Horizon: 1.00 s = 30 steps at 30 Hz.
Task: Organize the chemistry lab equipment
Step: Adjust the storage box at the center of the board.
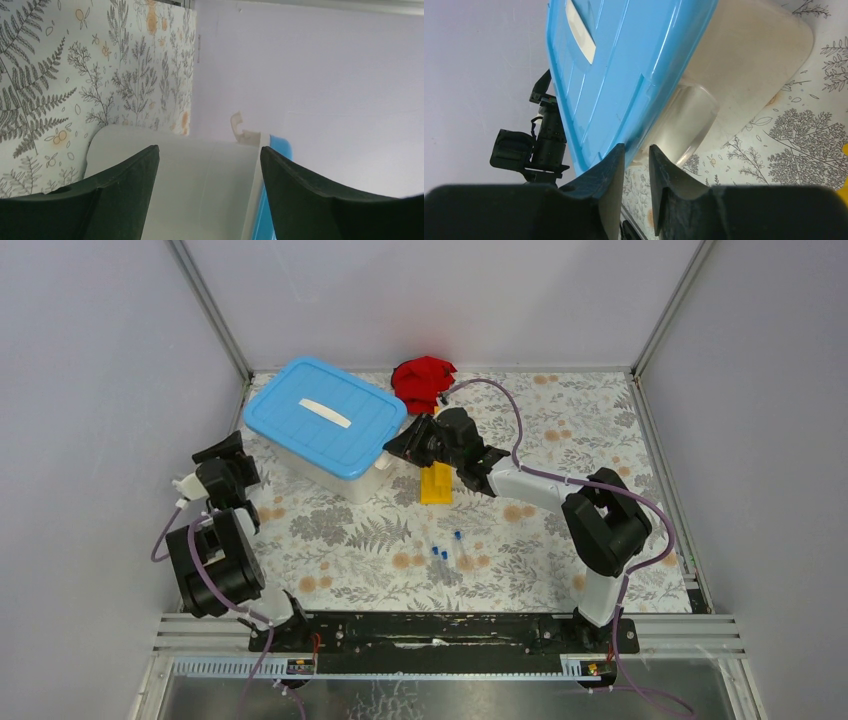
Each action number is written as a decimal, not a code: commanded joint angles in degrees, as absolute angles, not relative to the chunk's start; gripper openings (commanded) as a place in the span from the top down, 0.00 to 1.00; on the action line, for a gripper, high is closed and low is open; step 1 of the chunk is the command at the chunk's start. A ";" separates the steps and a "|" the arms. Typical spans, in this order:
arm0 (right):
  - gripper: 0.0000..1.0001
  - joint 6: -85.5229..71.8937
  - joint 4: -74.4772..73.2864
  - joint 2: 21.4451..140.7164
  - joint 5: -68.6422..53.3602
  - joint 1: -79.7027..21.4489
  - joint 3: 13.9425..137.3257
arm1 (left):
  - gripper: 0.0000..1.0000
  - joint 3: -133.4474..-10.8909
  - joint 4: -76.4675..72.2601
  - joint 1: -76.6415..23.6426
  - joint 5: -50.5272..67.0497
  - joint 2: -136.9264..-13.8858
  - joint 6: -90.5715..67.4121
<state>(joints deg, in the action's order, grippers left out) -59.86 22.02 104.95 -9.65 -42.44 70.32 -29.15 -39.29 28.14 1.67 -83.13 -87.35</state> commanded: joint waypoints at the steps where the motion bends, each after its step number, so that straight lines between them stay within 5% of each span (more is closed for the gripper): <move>1: 0.65 -56.89 21.44 102.05 -9.58 -42.95 72.14 | 0.19 -29.39 -52.63 30.59 3.77 -88.25 -93.42; 6: 0.51 -54.07 19.65 100.59 -8.31 -42.83 71.51 | 0.19 -34.12 -60.10 32.21 8.26 -93.00 -92.91; 17: 0.49 -55.08 20.53 101.44 -8.40 -42.72 71.96 | 0.18 -45.93 -65.31 32.49 16.96 -102.48 -89.96; 30: 0.78 -54.05 19.36 100.87 -6.59 -42.72 71.62 | 0.27 -55.35 -61.81 31.17 20.04 -110.11 -87.24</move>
